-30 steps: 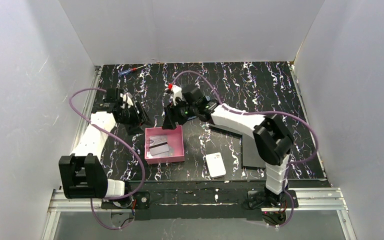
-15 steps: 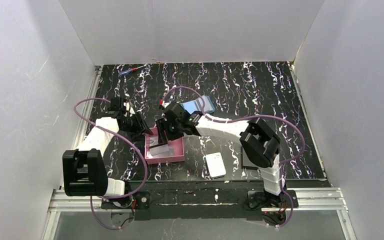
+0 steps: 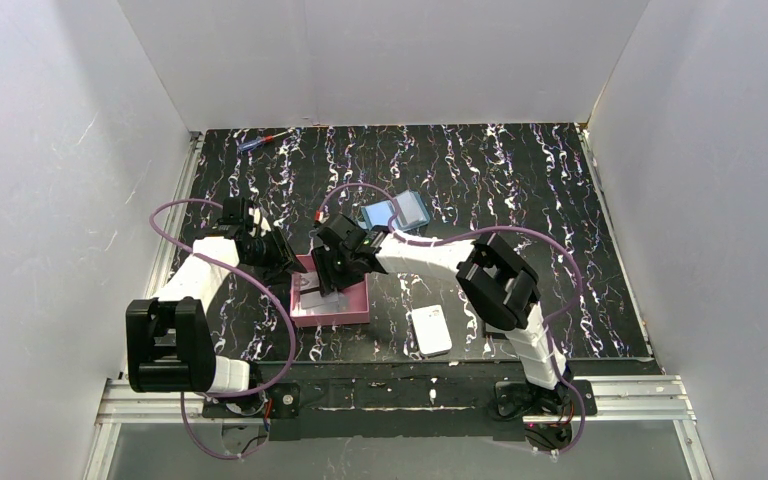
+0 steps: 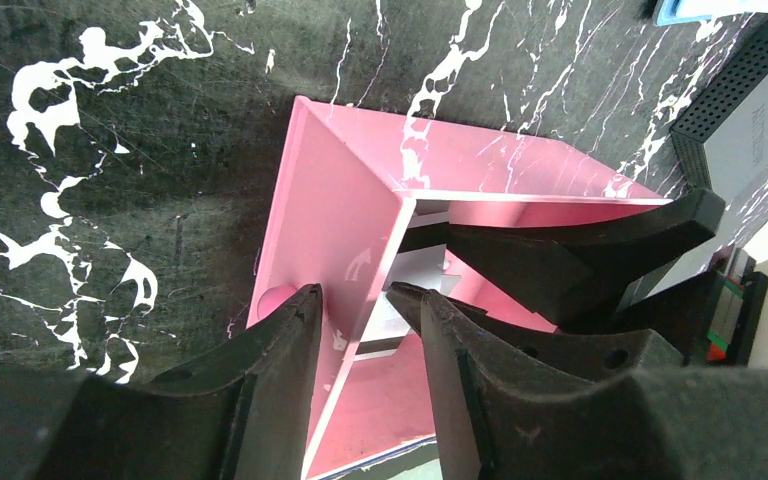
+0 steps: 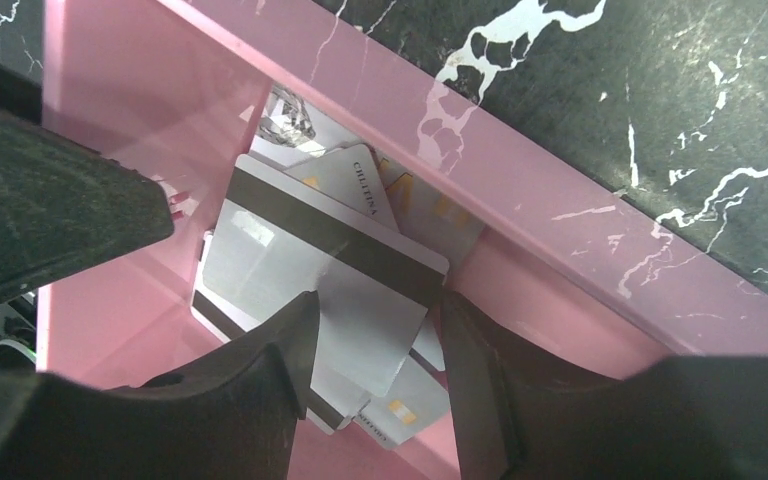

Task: Put the credit cards into the card holder
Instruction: Pick up the credit card from the storage box.

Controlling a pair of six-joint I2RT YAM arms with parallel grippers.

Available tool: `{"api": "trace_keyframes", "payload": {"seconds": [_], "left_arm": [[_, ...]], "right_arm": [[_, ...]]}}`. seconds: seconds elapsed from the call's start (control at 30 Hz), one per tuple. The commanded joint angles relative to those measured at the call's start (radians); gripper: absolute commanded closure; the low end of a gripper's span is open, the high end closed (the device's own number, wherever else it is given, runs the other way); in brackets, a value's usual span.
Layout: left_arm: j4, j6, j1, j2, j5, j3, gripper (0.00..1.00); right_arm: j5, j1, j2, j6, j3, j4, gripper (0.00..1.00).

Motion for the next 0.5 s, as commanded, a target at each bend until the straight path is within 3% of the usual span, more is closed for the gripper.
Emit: {"api": "trace_keyframes", "payload": {"seconds": [0.0, 0.47], "left_arm": [[-0.006, 0.004, 0.002, -0.022, 0.016, -0.013, 0.61], [-0.013, 0.000, 0.002, -0.027, 0.020, -0.007, 0.62]], "right_arm": [[-0.022, 0.008, 0.009, 0.009, 0.045, -0.024, 0.44], [-0.062, 0.017, -0.107, -0.002, -0.065, 0.142, 0.56]]}}
